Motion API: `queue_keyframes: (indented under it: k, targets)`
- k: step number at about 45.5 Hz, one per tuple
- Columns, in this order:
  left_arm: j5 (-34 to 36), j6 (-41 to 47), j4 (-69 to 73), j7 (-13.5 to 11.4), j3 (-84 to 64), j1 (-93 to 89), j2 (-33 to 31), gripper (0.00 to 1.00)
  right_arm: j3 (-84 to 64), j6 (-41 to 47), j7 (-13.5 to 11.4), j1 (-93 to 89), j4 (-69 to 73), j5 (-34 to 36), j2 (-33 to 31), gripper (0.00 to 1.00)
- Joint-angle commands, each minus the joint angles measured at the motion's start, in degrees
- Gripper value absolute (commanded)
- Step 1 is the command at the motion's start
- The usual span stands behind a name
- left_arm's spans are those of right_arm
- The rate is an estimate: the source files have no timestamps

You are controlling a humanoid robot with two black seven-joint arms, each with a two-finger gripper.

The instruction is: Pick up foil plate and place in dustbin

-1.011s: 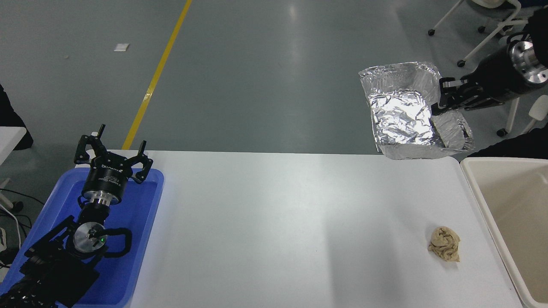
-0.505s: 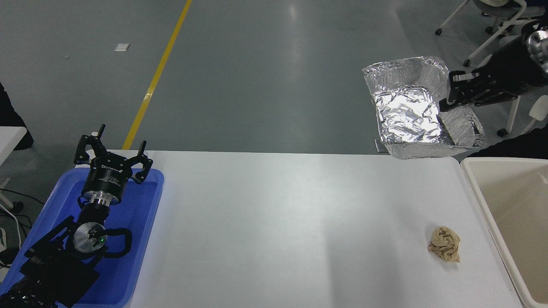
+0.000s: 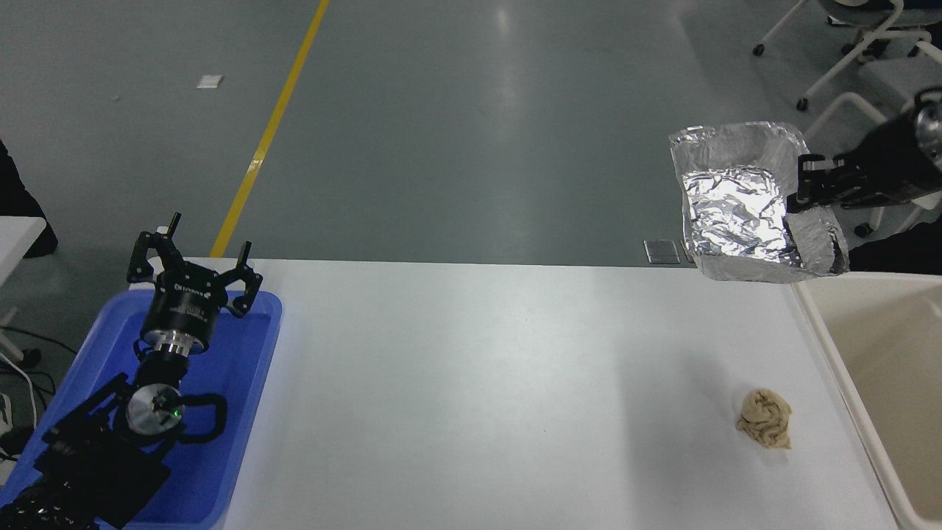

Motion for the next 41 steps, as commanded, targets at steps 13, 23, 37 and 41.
queue_keyframes:
  k: [13,23,37,41]
  targets:
    - [-0.08,0.00,-0.01,0.00,-0.02,0.01,-0.01,1.00,1.40,-17.24,-7.89,-33.35,-30.48,12.43,-0.27,0.00]
    - [0.01,-0.09,-0.01,0.00,-0.02,0.01,-0.01,1.00,5.27,-20.76,-7.98,-42.76,-37.17,12.52,0.08,0.00]
    - [0.01,0.00,-0.01,0.00,-0.02,0.01,-0.01,1.00,9.75,-26.47,-10.88,-53.23,-40.51,12.52,0.35,0.00]
    - [0.01,0.00,-0.01,0.00,-0.02,0.01,-0.01,1.00,10.72,-26.91,-11.06,-54.37,-40.43,12.52,0.43,0.00]
